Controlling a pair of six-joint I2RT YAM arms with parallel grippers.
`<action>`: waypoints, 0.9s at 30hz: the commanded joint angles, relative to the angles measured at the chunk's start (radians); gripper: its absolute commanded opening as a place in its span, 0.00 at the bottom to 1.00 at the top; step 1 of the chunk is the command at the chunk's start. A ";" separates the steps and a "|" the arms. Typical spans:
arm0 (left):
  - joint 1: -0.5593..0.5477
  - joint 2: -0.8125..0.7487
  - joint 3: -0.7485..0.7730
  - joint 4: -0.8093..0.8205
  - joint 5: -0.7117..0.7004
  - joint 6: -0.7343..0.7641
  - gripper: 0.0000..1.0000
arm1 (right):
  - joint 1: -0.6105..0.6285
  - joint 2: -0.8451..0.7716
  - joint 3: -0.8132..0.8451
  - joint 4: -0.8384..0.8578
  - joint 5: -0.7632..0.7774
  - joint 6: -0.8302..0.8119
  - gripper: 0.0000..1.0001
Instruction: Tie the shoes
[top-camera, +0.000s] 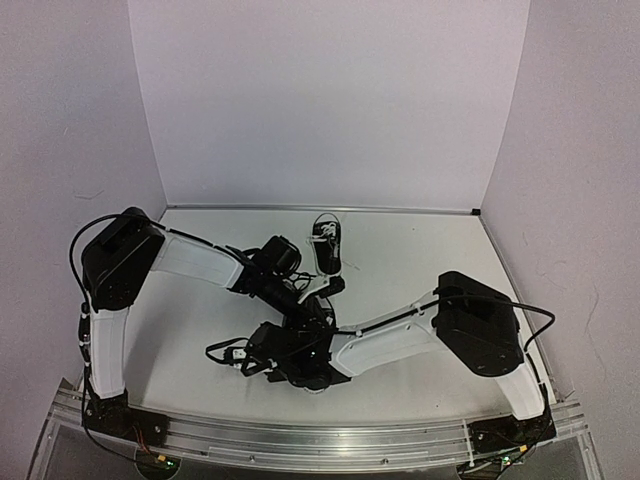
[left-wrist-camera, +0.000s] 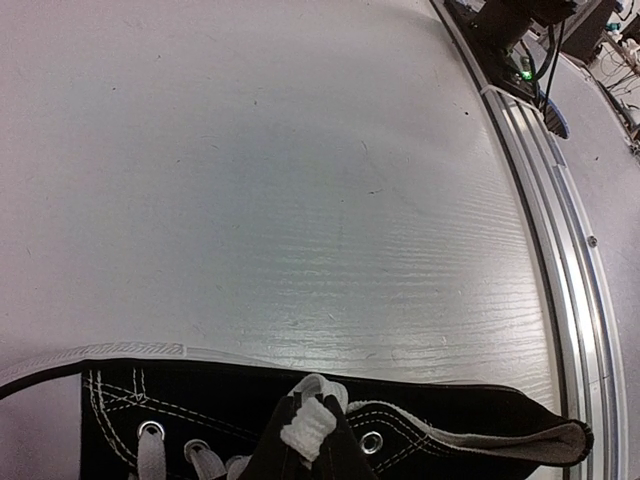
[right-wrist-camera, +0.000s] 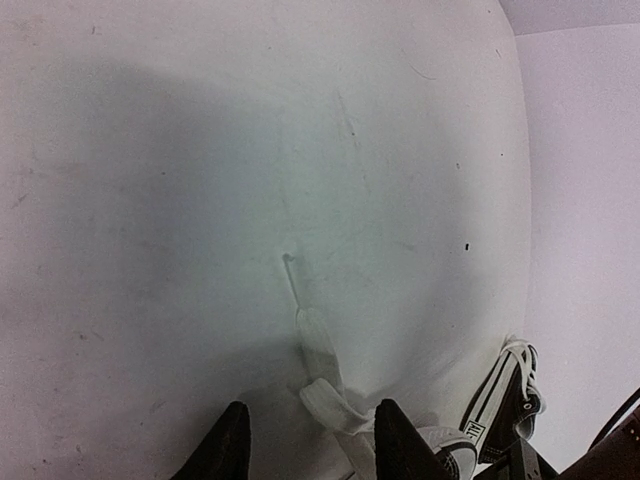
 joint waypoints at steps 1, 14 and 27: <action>-0.003 0.033 0.024 -0.040 0.007 0.018 0.07 | -0.024 0.043 0.045 -0.017 0.029 -0.029 0.39; -0.001 0.047 0.038 -0.056 -0.003 0.026 0.07 | -0.044 0.045 0.061 -0.021 0.028 -0.024 0.01; 0.002 0.045 0.048 -0.059 -0.021 0.020 0.05 | 0.000 -0.139 -0.029 -0.021 -0.079 0.087 0.00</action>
